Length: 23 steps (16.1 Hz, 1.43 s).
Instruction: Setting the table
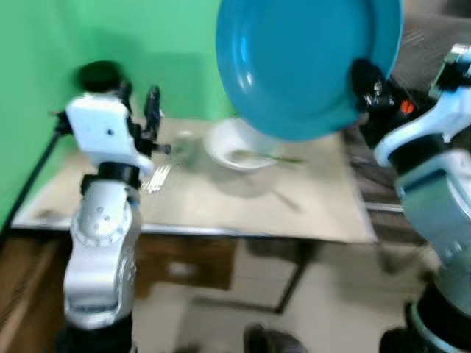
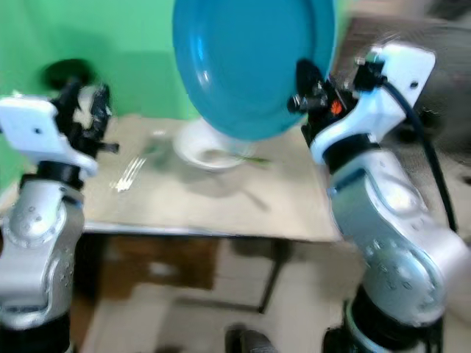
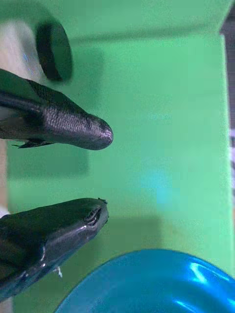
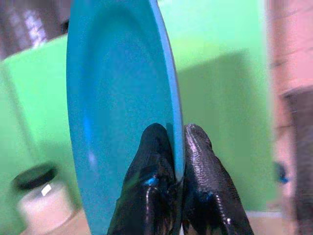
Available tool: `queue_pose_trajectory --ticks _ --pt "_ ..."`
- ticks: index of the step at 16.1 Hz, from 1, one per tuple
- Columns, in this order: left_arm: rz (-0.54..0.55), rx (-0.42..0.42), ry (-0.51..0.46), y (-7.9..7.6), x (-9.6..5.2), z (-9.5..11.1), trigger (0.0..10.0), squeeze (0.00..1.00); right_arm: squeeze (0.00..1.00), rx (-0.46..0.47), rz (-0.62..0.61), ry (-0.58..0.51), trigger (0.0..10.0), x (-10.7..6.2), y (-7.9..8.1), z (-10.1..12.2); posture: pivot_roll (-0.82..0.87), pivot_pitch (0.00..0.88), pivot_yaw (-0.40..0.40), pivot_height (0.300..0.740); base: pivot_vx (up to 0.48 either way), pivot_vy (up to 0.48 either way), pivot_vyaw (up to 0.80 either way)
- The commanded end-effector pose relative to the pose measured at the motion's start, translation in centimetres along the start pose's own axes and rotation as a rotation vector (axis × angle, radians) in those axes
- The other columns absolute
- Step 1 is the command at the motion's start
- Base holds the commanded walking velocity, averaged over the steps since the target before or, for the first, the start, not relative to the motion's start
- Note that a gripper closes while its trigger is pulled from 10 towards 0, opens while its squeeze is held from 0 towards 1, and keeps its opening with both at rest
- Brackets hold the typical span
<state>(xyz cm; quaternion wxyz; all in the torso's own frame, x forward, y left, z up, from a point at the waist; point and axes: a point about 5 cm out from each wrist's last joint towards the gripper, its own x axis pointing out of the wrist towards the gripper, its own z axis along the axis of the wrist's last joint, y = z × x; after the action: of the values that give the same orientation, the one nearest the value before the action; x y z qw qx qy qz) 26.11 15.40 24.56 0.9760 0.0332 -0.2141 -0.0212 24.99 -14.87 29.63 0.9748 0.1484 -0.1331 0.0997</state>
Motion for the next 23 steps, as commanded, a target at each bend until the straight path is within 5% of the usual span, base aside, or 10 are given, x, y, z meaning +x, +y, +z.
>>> queue_pose_trajectory --ticks 1,4,5,6,11,15,18,19,23 --pt "-0.010 -0.007 0.011 -0.1 -0.2 0.3 10.0 0.00 0.00 0.000 -0.016 -0.070 10.0 0.4 0.1 0.8 0.01 0.000 -0.038 0.740 0.000 0.000 -0.80" --pt "-0.104 0.035 0.127 -0.8 -1.1 -0.8 10.0 0.00 0.00 0.006 -0.050 -0.054 10.0 0.2 -0.2 0.2 0.00 0.000 -0.018 0.740 0.000 0.000 -0.80" --pt "-0.101 0.041 0.167 -1.0 -1.2 -1.6 10.0 0.00 0.00 0.020 -0.149 -0.053 10.0 -0.2 -1.1 -0.3 -0.02 0.000 -0.004 0.740 0.000 0.000 -0.80" --pt "-0.119 0.050 0.192 -1.4 -1.6 -2.4 10.0 0.00 0.00 -0.034 -0.273 -0.056 10.0 -0.8 -2.2 -0.8 -0.04 0.000 0.016 0.740 0.000 0.000 -0.80" --pt "-0.167 0.037 0.271 -2.6 -3.1 -4.2 10.0 0.00 0.00 -0.168 -0.272 0.014 10.0 -3.6 -4.4 -1.4 -0.06 0.000 0.035 0.740 0.000 0.000 -0.80" --pt "-0.154 -0.011 0.374 -2.4 -5.8 -6.3 10.0 0.00 0.00 -0.320 -0.350 0.166 10.0 -5.9 -6.4 -5.5 -0.05 0.000 0.025 0.740 0.000 0.000 -0.80" --pt "-0.099 0.017 0.406 -1.6 -6.7 -7.4 10.0 0.00 0.00 -0.373 -0.370 0.267 10.0 -6.1 -6.7 -8.2 -0.03 0.000 -0.023 0.740 0.000 0.000 -0.80" --pt "-0.052 0.001 0.388 -1.4 -6.5 -7.3 10.0 0.00 0.00 -0.325 -0.307 0.289 10.0 -5.5 -6.3 -8.8 -0.03 0.000 -0.042 0.740 0.000 0.000 -0.80" --pt "-0.007 -0.035 0.368 -1.3 -6.3 -6.8 10.0 0.00 0.00 -0.335 -0.261 0.244 10.0 -4.8 -5.4 -8.1 -0.04 0.000 -0.044 0.740 0.000 0.000 -0.80"
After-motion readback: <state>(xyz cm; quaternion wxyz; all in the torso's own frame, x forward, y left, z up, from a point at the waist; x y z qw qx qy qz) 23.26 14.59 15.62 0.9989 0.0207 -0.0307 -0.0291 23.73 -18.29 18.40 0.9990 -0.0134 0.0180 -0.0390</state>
